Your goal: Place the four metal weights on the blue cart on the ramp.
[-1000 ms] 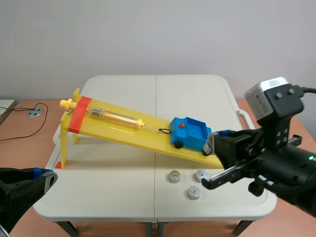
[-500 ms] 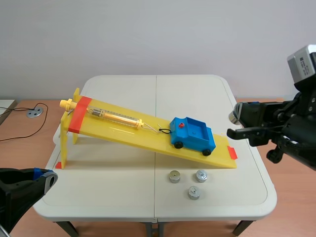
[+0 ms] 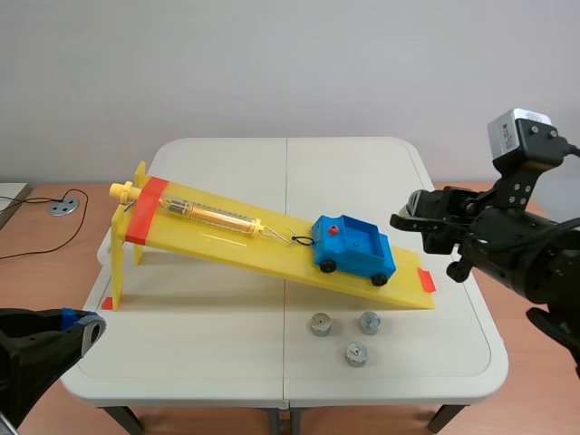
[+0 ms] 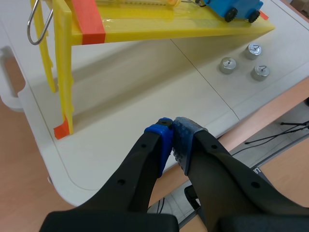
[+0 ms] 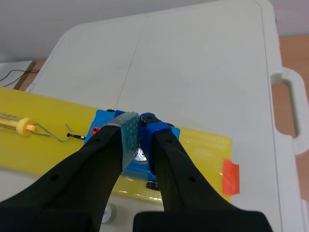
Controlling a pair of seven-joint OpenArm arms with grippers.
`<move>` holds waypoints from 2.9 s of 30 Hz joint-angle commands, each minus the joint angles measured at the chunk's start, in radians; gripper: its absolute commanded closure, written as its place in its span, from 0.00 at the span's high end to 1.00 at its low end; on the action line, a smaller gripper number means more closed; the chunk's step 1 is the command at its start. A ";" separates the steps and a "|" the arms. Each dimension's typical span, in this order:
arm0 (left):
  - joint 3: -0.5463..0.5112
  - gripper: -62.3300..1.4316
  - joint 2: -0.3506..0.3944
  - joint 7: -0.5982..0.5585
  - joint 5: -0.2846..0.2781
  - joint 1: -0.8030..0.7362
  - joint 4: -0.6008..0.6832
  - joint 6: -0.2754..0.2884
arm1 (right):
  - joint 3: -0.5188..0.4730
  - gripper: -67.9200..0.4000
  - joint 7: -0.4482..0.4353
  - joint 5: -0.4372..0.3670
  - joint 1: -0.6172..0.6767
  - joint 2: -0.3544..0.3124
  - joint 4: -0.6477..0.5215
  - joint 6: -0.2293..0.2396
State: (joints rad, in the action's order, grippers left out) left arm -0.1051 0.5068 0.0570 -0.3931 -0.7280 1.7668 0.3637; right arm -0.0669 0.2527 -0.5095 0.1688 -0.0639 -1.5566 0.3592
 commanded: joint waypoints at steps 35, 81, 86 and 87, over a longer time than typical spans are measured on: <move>-0.008 0.07 0.007 -0.085 -0.030 0.019 0.032 0.003 | 0.081 0.01 -0.098 -0.090 -0.381 0.076 0.296 0.106; -0.008 0.07 0.007 -0.083 -0.030 0.019 0.032 0.006 | 0.081 0.23 -0.226 -0.034 -0.386 0.076 0.374 -0.037; -0.008 0.07 0.007 -0.083 -0.030 0.019 0.032 0.006 | 0.076 0.45 -0.253 -0.034 -0.388 0.075 0.374 -0.012; -0.008 0.07 0.007 -0.083 -0.030 0.019 0.032 0.006 | 0.072 0.48 -0.258 -0.037 -0.388 0.075 0.372 0.005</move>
State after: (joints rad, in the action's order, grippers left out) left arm -0.1051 0.5068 0.0570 -0.3931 -0.7280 1.7668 0.3637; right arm 0.0086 0.1753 -0.4946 -0.0856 0.0086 -1.1320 0.2981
